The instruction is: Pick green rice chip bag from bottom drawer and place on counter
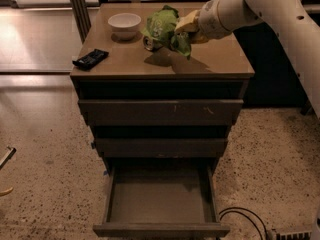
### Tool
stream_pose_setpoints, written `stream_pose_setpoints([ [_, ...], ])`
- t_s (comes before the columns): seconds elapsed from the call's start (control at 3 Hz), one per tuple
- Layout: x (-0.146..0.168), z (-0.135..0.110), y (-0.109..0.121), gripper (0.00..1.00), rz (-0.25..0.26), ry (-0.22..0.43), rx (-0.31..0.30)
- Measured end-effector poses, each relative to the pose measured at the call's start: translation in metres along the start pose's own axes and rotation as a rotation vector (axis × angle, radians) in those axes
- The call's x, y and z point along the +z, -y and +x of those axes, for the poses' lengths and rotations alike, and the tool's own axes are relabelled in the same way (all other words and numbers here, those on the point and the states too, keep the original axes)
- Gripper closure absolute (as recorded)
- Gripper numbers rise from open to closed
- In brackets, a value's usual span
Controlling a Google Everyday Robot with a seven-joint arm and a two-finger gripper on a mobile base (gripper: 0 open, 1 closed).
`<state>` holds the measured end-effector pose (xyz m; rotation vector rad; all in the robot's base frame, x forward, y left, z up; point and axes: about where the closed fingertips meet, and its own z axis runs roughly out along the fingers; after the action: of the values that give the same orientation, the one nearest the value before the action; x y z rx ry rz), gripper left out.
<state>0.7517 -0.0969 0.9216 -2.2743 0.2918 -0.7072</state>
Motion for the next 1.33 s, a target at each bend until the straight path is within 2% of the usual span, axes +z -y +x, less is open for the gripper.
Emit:
stream_pose_setpoints([
  [0.33,0.018,-0.002,-0.014,1.00,-0.025,0.032,0.012],
  [0.67,0.028,-0.002,-0.030,0.81,-0.030,0.053,0.050],
  [1.0,0.034,-0.002,-0.042,0.58,-0.034,0.067,0.081],
  [1.33,0.034,-0.002,-0.043,0.35,-0.034,0.068,0.083],
])
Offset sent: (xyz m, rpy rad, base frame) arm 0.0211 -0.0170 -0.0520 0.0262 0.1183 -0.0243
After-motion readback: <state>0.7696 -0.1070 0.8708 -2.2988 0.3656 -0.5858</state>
